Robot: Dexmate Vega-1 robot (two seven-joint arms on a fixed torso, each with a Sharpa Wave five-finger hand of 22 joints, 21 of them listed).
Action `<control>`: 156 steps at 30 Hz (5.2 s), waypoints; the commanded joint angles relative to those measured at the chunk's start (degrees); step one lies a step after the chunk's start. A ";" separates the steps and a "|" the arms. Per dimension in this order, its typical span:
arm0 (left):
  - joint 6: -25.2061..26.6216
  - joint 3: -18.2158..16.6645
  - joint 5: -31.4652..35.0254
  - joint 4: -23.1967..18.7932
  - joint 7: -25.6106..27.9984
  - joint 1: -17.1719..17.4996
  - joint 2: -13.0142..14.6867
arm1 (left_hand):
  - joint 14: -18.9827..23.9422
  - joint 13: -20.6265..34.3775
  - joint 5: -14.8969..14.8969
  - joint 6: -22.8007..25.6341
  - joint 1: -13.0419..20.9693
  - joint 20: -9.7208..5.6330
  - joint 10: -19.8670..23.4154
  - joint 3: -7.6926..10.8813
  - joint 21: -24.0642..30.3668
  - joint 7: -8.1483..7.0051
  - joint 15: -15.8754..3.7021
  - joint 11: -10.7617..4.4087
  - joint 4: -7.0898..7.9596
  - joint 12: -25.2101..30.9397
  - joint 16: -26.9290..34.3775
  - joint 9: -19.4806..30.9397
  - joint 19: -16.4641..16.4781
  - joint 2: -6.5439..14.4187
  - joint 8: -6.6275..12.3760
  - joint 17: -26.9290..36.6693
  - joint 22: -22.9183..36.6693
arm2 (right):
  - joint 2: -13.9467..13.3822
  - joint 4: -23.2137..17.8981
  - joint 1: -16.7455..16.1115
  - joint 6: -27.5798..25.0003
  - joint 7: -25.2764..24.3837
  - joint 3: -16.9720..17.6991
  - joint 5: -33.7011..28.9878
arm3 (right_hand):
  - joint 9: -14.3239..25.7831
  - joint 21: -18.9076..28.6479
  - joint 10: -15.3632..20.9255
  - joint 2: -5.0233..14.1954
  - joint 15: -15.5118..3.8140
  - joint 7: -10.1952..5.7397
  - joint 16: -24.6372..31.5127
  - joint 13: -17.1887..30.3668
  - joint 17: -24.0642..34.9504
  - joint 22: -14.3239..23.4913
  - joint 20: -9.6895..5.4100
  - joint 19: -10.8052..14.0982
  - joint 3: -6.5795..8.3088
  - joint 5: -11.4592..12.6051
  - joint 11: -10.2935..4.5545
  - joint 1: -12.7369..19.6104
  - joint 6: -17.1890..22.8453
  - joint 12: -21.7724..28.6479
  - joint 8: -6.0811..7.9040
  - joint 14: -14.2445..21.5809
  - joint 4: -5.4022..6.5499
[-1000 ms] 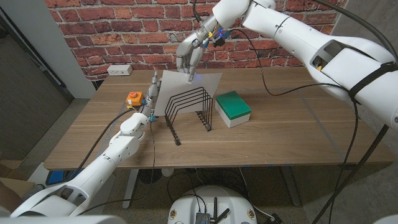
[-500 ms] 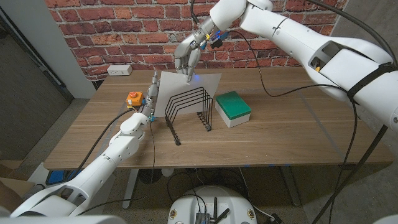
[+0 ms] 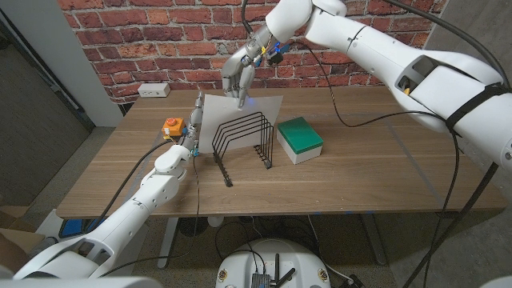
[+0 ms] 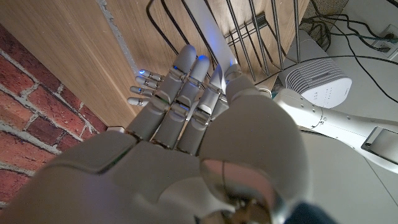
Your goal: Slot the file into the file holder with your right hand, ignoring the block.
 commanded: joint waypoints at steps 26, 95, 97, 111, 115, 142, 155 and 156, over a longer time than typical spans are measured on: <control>0.04 0.00 0.01 -0.04 0.03 -0.01 0.00 | 0.57 0.31 -0.11 0.02 -0.25 -0.01 0.07 0.46 0.14 -0.31 0.10 -0.62 -0.07 0.16 0.33 0.27 0.52 -0.29 0.15 0.13 0.30 | -2.74 -6.76 -1.90 -3.61 -2.22 0.66 -2.87 | 0.21 0.05 -9.37 -4.31 -4.35 0.64 -0.24 -1.21 0.58 -0.39 -4.02 -2.83 -3.05 0.29 0.95 -2.61 -8.44 -1.96 -3.90 -4.86 0.28; 0.04 0.00 -0.02 -0.03 -0.10 -0.02 0.06 | 0.61 0.31 -0.14 0.02 -0.27 -0.03 0.06 0.61 0.13 -0.31 0.06 -0.53 -0.07 0.17 0.35 0.28 0.50 -0.34 0.15 0.13 0.31 | -6.76 -12.22 -5.16 -7.31 -4.11 3.95 -1.67 | -1.61 -13.59 -45.05 -9.50 7.67 4.54 -3.07 -13.22 -4.75 -1.34 8.12 -19.59 -11.35 -0.41 10.32 -15.07 -36.60 -1.67 -25.10 -37.68 2.19; 0.04 0.00 -0.02 -0.04 -0.10 -0.02 0.06 | 0.60 0.31 -0.14 0.03 -0.27 -0.04 0.09 0.61 0.14 -0.31 0.03 -0.54 -0.07 0.17 0.34 0.28 0.51 -0.34 0.15 0.13 0.31 | -7.17 -12.27 -5.69 -7.47 -4.68 4.40 -1.27 | -1.61 -13.64 -45.10 -9.44 7.68 4.50 -3.03 -13.27 -4.79 -1.34 8.11 -19.62 -11.36 -0.40 10.30 -15.14 -36.55 -1.66 -25.09 -37.68 2.22; 0.04 -0.01 -0.02 -0.04 -0.11 -0.01 0.06 | 0.63 0.31 -0.15 -0.03 -0.27 -0.06 0.05 0.64 0.15 -0.31 0.09 -0.48 -0.06 0.16 0.35 0.28 0.55 -0.35 0.13 0.13 0.31 | -10.98 -14.47 -10.52 -10.09 -9.44 8.15 1.71 | -1.60 -14.61 -44.78 -8.65 7.68 4.75 -2.74 -13.93 -5.40 -1.34 8.33 -20.41 -11.35 -0.35 10.19 -15.96 -35.42 -1.24 -24.82 -38.11 2.65; 0.05 -0.01 -0.03 -0.04 -0.11 -0.02 0.07 | 0.61 0.31 -0.15 -0.01 -0.27 -0.04 0.11 0.65 0.14 -0.31 0.05 -0.54 -0.06 0.18 0.35 0.28 0.53 -0.35 0.14 0.13 0.31 | -12.13 -15.25 -12.16 -11.17 -10.98 9.29 2.70 | -1.60 -14.82 -44.70 -8.39 7.68 4.79 -2.69 -14.10 -5.54 -1.34 8.45 -20.53 -11.29 -0.35 10.22 -16.06 -35.06 -1.16 -24.72 -38.23 2.72; 0.15 0.02 0.00 0.05 -0.08 -0.13 0.06 | 0.60 0.31 -0.15 0.06 -0.27 -0.02 0.07 0.71 0.14 -0.31 0.06 -0.48 -0.06 0.16 0.34 0.28 0.53 -0.37 0.17 0.13 0.31 | -19.83 -27.20 -23.38 -25.63 -22.84 16.58 7.79 | -1.63 -16.75 -45.46 -6.85 7.69 4.76 -2.54 -15.40 -6.76 -1.33 7.78 -22.08 -11.13 -0.74 10.43 -17.15 -35.08 -1.15 -25.11 -39.57 3.14; 0.19 0.01 0.00 -0.01 -0.07 -0.13 0.09 | 0.60 0.31 -0.17 0.03 -0.28 0.00 0.05 0.73 0.14 -0.31 0.09 -0.56 -0.06 0.16 0.34 0.28 0.51 -0.38 0.15 0.13 0.31 | -24.75 -29.74 -31.11 -27.03 -29.76 21.91 13.68 | -1.65 -17.83 -45.83 -6.24 7.90 4.77 -2.53 -16.02 -7.32 -1.33 7.67 -23.17 -11.22 -1.03 10.52 -18.10 -34.79 -1.11 -25.15 -40.40 3.49; 0.19 0.00 0.00 0.00 -0.07 -0.14 0.09 | 0.61 0.31 -0.17 0.03 -0.28 -0.01 0.03 0.74 0.13 -0.31 0.06 -0.51 -0.06 0.15 0.35 0.28 0.51 -0.38 0.15 0.13 0.31 | -25.06 -29.91 -31.74 -27.13 -30.47 22.29 14.00 | -1.65 -17.95 -45.84 -6.17 7.94 4.77 -2.51 -16.08 -7.36 -1.34 7.67 -23.31 -11.23 -1.06 10.54 -18.19 -34.75 -1.10 -25.15 -40.42 3.52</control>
